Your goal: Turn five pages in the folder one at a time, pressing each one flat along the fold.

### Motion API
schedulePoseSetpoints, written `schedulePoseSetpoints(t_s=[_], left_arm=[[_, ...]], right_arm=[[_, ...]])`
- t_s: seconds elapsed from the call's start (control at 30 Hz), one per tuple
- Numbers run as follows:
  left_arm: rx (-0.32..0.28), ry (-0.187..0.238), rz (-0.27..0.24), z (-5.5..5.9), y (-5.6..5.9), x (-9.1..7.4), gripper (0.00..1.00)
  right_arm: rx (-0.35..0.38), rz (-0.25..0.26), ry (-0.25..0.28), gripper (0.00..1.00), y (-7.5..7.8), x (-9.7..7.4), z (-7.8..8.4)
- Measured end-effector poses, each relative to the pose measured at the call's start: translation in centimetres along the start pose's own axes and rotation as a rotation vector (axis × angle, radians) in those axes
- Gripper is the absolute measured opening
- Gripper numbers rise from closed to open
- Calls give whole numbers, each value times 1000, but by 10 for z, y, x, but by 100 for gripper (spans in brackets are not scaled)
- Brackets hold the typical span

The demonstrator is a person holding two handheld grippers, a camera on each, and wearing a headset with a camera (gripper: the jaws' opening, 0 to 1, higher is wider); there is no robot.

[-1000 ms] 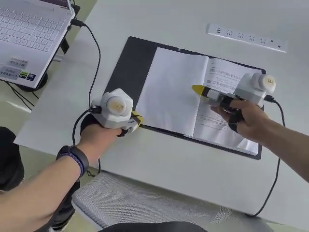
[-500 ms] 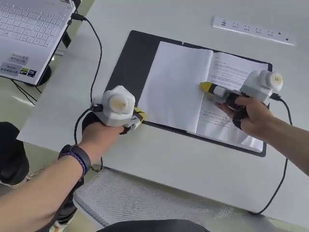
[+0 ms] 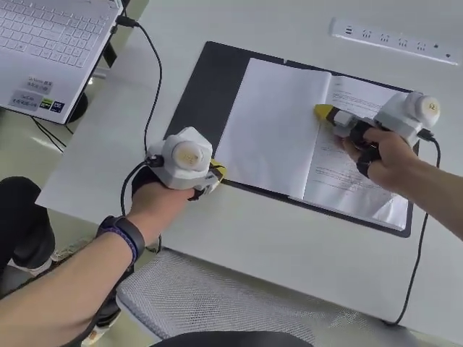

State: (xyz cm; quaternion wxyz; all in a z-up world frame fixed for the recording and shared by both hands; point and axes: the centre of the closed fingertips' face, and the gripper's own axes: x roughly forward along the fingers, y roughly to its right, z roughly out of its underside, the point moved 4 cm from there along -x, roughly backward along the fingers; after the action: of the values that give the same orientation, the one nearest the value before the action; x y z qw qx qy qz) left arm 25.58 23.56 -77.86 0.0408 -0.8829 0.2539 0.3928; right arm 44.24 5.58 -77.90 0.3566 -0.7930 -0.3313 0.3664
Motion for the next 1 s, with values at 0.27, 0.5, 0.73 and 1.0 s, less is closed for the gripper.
schedulePoseSetpoints(t_s=[0.27, 0.5, 0.73, 1.0], left_arm=[[11, 4, -3, -1, 1, -2, 0], [15, 19, -14, -1, 2, -2, 0], [-1, 29, -4, -1, 0, -1, 0], [3, 31, -9, -1, -1, 0, 0]], right_arm=[[44, 16, 81, 0, 21, 17, -24], [107, 51, 187, 0, 32, 31, -42], [178, 67, 266, 0, 40, 41, -58], [190, 79, 288, 0, 42, 49, -66]])
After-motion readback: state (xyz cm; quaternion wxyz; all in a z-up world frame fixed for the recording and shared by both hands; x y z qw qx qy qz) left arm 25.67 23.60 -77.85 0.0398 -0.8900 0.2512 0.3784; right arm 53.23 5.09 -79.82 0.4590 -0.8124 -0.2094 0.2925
